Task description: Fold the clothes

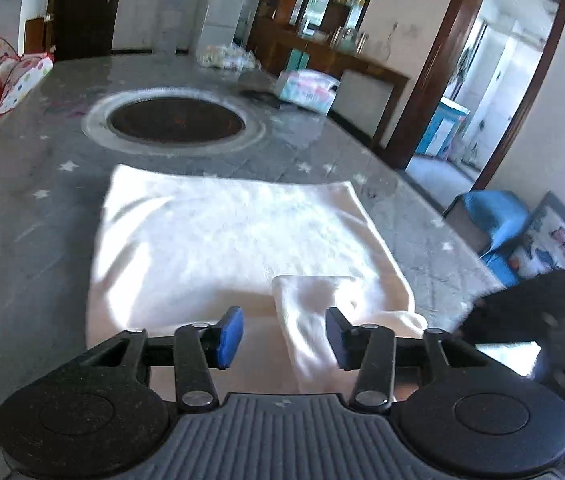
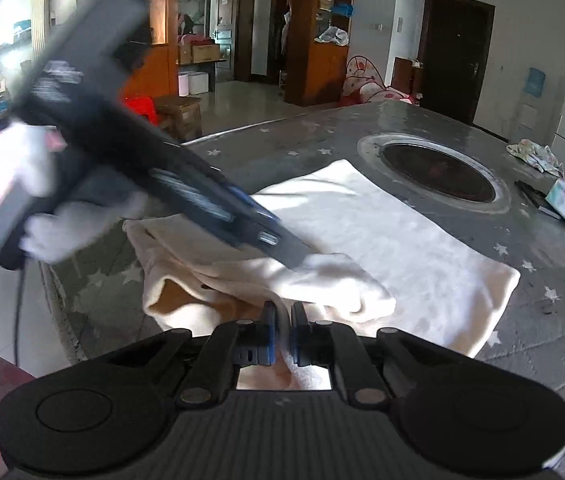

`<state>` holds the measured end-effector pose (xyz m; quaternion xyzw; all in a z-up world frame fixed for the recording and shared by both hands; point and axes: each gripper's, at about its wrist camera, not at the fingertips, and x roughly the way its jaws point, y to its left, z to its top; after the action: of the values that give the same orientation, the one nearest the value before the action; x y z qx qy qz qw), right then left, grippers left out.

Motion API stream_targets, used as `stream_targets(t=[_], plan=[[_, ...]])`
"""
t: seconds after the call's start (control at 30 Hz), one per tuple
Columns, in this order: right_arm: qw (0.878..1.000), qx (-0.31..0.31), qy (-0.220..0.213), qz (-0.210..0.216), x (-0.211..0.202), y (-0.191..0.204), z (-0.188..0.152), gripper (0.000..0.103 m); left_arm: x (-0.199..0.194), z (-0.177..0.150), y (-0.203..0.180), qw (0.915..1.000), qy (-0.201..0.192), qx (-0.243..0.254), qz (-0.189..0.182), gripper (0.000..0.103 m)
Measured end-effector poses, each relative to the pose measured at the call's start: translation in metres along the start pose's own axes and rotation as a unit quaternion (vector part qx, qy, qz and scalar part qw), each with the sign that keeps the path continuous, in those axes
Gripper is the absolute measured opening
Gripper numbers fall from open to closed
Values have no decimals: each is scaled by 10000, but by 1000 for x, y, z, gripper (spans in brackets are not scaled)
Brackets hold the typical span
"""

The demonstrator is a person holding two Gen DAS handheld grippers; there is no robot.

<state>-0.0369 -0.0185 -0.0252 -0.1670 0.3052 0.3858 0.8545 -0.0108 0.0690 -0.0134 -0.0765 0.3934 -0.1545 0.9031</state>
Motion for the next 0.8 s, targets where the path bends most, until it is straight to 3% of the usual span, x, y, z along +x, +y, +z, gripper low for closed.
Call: stream_targets(t=[0.13, 0.2, 0.3, 0.37, 0.53, 0.8], plan=[[9998, -171, 41, 46, 5, 7, 0, 12, 21, 1, -6, 9995, 228, 92, -198, 48], [9995, -293, 58, 64, 9, 12, 0, 15, 24, 1, -8, 9993, 228, 171, -224, 21], [9994, -330, 30, 84, 15, 16, 1, 15, 17, 3, -3, 9996, 86, -4, -275, 6], [9998, -198, -64, 34, 13, 13, 2, 5, 5, 5, 5, 9996, -136, -176, -187, 4], [9981, 241, -431, -359, -10, -7, 4, 3, -34, 9, 31, 9950, -757, -642, 141, 3], [9795, 1094, -758, -1513, -69, -53, -13, 3, -116, -12, 98, 9678, -1662, -1560, 1065, 3]])
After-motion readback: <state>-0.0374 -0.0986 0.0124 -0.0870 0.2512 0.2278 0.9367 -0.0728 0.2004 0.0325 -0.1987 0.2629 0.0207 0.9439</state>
